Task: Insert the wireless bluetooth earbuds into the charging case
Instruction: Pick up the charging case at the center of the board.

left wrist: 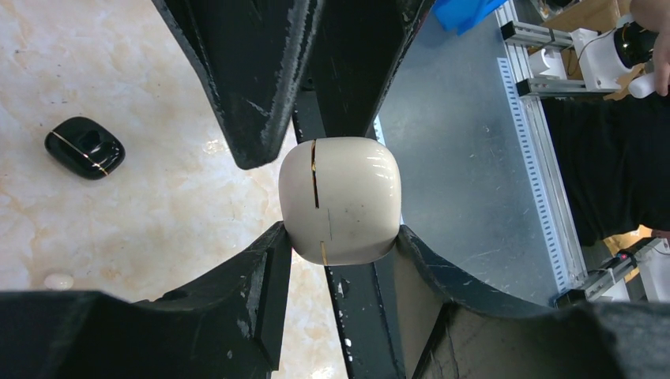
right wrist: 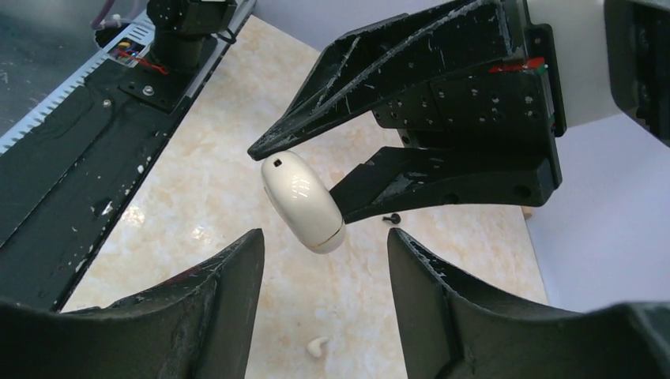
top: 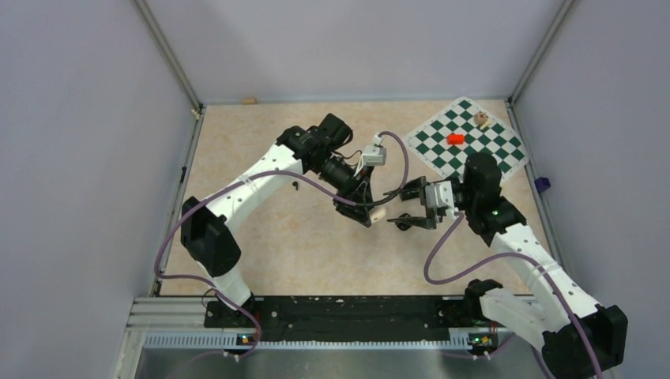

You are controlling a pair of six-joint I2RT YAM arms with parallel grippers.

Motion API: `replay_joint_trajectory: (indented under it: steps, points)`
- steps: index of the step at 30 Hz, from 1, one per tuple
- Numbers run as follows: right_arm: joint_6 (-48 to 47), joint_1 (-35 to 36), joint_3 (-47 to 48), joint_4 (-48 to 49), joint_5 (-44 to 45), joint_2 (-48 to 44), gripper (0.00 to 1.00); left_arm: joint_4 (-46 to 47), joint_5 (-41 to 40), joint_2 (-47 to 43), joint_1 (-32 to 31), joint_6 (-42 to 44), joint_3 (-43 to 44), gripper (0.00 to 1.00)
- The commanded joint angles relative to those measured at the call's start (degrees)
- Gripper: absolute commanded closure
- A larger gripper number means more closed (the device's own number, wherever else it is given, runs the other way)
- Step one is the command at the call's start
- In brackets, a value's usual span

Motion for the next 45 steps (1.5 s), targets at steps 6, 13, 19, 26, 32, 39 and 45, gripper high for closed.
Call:
replay_joint_trajectory:
  steps: [6,13,19,26,32,39,45]
  points:
    - [-4.75,2.53,0.47,-2.79,-5.88,1.04,0.47,-1.58,2.26,0.90,-0.71,1.68,0.10,1.00]
    - [-7.79,3.82,0.73,-5.40,-6.14,1.73,0.56,-2.38,2.09,1.16,-1.11,2.24,0.19,1.00]
    - [-8.46,4.86,0.36,-5.43,-5.98,2.49,0.55,-4.41,1.50,1.61,-2.41,4.46,0.47,1.00]
    - [-8.96,5.28,0.08,-6.00,-5.74,2.80,0.73,-5.69,1.70,1.86,-2.71,5.49,1.46,1.00]
    - [-9.06,5.24,1.17,-8.10,-7.36,2.49,0.93,-5.27,0.74,1.19,-2.71,5.57,1.55,0.89]
    - [-6.31,5.32,2.65,-10.49,-9.61,3.46,1.00,2.12,-4.11,-2.40,-2.45,-0.33,-1.34,0.26]
    - [-2.89,5.30,3.96,-10.41,-9.93,3.80,1.00,6.82,-5.52,-5.40,1.56,-3.76,-2.53,0.01]
